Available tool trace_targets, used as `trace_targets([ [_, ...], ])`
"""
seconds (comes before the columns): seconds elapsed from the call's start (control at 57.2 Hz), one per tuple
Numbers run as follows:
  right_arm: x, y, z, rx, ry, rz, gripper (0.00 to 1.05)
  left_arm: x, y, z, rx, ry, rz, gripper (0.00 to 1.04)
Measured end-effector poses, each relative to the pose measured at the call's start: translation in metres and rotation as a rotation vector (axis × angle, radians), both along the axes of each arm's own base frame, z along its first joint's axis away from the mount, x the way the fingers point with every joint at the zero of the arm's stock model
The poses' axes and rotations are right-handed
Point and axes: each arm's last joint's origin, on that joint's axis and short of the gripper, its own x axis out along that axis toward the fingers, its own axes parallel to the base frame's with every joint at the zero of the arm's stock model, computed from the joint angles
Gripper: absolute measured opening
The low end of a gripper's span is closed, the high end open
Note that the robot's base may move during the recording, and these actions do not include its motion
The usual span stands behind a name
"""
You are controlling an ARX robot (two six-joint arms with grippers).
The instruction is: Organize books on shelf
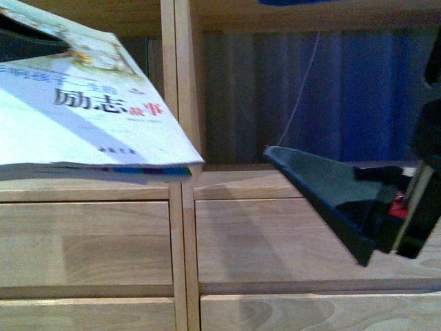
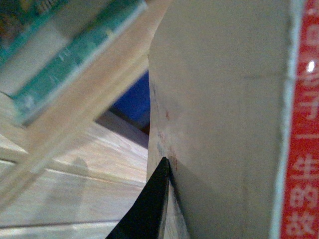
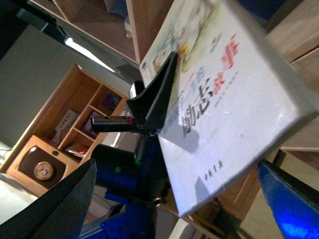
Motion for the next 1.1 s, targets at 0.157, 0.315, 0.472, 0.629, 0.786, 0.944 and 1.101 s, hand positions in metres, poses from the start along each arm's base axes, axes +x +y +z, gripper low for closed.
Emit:
trace_targets([
  [0.157,0.007,-0.033,0.000,-0.101,0.012,-0.153,0.98,-0.002,0.027,0.003,0.112,-0.046,0.216,0.17],
  [0.315,0.007,-0.070,0.004,-0.156,-0.018,-0.273,0.98,0.010,0.044,0.002,0.265,-0.096,0.428,0.17],
  [0.472,-0.001,-0.095,0.007,-0.170,-0.041,-0.339,0.98,0.034,0.046,0.009,0.455,-0.221,0.589,0.17],
  [0.629,-0.010,-0.100,-0.002,-0.188,-0.031,-0.343,0.98,0.060,0.037,0.018,0.633,-0.334,0.643,0.17],
  [0.786,-0.024,-0.092,-0.012,-0.285,-0.060,-0.340,0.98,0.090,0.027,0.025,0.745,-0.408,0.673,0.17],
  [0.944,-0.036,-0.086,-0.015,-0.424,-0.170,-0.385,0.98,0.111,0.025,0.028,0.797,-0.451,0.700,0.17],
  [1.101,-0.039,-0.086,-0.014,-0.528,-0.250,-0.459,0.98,0.127,0.025,0.030,0.821,-0.477,0.707,0.17],
])
